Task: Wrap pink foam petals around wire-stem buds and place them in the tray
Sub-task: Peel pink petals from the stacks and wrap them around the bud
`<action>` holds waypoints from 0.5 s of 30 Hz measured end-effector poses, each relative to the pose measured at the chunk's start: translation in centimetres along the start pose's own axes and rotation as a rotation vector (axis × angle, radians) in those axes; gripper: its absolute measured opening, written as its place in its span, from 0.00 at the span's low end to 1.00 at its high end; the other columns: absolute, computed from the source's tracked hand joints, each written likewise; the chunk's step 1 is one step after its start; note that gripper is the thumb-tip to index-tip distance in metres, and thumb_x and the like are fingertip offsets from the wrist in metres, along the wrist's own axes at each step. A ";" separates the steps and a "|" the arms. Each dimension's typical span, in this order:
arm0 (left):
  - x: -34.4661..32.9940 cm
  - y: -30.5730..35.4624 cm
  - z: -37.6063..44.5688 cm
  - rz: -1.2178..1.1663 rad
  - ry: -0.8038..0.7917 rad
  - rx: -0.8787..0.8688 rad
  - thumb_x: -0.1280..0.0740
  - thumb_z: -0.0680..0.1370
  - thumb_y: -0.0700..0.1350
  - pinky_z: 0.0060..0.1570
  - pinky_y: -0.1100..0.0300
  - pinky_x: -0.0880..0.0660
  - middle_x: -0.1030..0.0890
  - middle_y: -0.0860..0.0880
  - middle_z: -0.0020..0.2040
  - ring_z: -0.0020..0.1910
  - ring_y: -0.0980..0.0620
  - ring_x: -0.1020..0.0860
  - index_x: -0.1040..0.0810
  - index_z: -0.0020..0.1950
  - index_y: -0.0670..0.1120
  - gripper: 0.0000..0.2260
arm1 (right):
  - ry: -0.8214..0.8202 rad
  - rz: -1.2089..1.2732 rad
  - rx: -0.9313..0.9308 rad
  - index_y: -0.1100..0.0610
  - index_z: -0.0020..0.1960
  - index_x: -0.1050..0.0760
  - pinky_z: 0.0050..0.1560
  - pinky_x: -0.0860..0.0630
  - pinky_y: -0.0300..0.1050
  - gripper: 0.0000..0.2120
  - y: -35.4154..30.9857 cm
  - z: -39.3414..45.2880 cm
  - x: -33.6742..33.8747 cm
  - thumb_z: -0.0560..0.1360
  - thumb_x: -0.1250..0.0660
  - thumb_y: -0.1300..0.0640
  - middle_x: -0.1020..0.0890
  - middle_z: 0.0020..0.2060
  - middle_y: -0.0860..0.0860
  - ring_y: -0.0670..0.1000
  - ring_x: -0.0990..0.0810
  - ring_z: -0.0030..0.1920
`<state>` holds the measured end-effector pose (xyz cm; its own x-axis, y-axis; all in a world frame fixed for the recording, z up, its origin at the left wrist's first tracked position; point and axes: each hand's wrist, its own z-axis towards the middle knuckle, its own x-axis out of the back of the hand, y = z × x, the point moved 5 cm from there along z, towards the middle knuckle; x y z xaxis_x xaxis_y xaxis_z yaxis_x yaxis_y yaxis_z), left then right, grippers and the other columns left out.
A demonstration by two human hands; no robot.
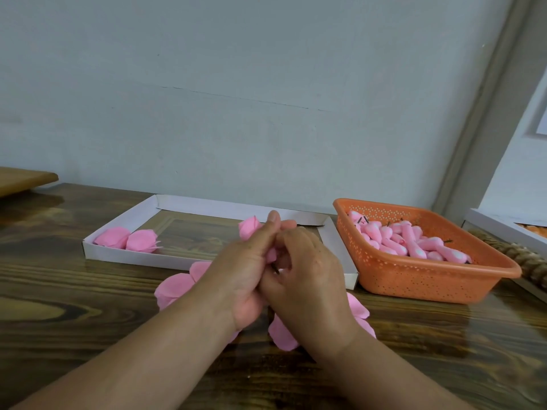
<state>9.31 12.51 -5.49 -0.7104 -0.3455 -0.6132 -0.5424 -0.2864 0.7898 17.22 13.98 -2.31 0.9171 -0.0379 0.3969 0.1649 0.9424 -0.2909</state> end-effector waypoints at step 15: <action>-0.3 0.2 0.6 0.158 -0.230 0.037 0.31 0.68 0.51 0.53 0.55 0.28 0.16 0.46 0.47 0.46 0.50 0.20 0.14 0.46 0.44 0.14 | -0.250 0.729 -0.519 0.60 0.35 0.23 0.30 0.27 0.34 0.09 2.0 0.3 -0.5 0.68 0.30 0.72 0.20 0.27 0.49 0.43 0.22 0.28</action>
<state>9.08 13.09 -5.12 -0.8683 -0.1705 -0.4658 -0.4298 -0.2103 0.8781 17.00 16.02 -2.79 0.7629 0.6350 0.1216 -0.2244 0.4364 -0.8713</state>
